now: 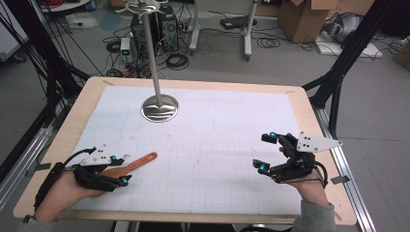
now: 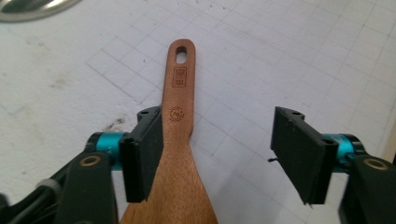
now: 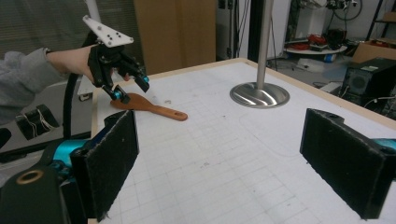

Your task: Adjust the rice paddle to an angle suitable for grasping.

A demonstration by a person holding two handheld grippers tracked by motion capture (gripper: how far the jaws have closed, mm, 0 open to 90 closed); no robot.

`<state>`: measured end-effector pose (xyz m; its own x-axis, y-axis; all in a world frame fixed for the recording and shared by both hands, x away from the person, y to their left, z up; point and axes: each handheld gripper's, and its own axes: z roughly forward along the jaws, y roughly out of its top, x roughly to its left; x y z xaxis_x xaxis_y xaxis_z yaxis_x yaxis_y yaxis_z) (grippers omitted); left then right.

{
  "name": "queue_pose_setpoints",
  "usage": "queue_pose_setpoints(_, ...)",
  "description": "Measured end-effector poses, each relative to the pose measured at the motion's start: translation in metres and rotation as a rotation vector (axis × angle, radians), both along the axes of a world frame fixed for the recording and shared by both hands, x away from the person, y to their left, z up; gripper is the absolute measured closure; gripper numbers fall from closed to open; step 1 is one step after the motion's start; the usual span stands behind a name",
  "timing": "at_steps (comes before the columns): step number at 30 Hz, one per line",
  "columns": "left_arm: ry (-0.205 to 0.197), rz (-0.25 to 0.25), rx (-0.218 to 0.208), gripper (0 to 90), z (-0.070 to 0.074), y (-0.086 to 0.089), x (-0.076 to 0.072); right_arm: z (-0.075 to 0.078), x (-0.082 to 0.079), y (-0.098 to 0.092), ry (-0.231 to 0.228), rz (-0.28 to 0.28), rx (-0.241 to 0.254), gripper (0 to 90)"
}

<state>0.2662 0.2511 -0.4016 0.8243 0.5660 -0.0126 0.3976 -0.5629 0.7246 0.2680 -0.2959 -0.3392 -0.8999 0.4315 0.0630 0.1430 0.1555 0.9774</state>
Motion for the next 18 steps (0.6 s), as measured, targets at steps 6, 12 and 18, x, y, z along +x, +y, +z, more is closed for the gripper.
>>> queue_pose_setpoints(6,0.095,0.058,0.024,15.5,-0.003,-0.002,0.019,-0.001,-0.004,-0.004,0.007,-0.009,-0.007,10.3)
queue_pose_setpoints(12,0.103,0.037,0.034,15.8,-0.003,-0.009,0.034,-0.003,-0.005,-0.006,0.018,-0.014,-0.013,10.5)
queue_pose_setpoints(18,0.12,0.025,0.03,17.5,-0.007,-0.012,0.044,-0.001,-0.009,-0.012,0.002,-0.022,-0.011,14.2)
